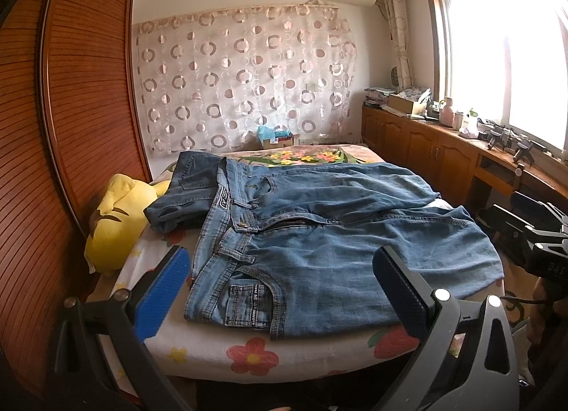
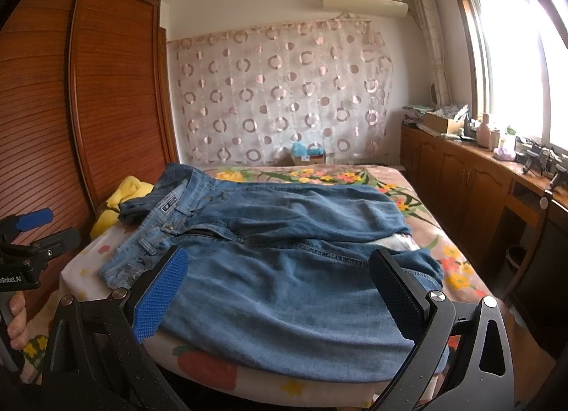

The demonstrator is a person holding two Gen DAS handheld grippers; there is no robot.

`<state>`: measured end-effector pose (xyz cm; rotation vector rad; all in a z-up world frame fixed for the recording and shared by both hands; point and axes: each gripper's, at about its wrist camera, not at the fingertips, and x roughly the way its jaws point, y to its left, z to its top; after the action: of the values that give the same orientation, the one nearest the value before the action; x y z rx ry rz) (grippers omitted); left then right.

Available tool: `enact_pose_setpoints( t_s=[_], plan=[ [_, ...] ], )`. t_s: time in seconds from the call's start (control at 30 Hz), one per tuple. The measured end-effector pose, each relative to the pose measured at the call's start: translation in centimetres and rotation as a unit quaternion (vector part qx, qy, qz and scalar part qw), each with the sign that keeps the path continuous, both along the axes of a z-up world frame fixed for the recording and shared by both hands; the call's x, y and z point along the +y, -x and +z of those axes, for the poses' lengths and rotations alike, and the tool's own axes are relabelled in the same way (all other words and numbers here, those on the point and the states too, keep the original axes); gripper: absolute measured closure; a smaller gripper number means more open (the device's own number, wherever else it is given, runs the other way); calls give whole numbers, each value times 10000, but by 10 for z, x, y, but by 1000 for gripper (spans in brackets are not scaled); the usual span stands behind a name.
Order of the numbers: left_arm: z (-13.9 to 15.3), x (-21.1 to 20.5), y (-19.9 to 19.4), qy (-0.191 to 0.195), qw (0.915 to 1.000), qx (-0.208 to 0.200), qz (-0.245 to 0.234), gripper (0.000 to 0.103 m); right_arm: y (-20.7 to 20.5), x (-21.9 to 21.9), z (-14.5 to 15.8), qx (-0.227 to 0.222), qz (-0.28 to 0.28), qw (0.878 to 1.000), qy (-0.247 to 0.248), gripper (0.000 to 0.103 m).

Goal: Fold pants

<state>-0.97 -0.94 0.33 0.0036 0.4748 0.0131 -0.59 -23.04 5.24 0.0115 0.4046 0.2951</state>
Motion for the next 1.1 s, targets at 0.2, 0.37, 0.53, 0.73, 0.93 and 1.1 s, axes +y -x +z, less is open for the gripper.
enact_pose_setpoints(
  t_s=[0.2, 0.37, 0.53, 0.73, 0.93, 1.1],
  plan=[
    [0, -1, 0, -1, 10000, 1, 5, 0, 0, 0, 0, -12, -3, 10000, 4, 0],
    [1, -2, 0, -12, 10000, -9, 0, 0, -1, 0, 3, -27, -8, 10000, 0, 0],
    [4, -6, 0, -23, 10000, 9, -32, 0, -3, -1, 5, -36, -6, 10000, 1, 0],
    [4, -5, 0, -21, 10000, 18, -31, 0, -2, -1, 5, -41, -3, 10000, 1, 0],
    [6, -10, -3, 20, 10000, 59, -13, 0, -4, -6, 6, -24, -46, 10000, 46, 0],
    [2, -8, -14, 24, 9998, 192, 32, 0, -6, -20, 2, 54, -93, 9999, 34, 0]
  ],
)
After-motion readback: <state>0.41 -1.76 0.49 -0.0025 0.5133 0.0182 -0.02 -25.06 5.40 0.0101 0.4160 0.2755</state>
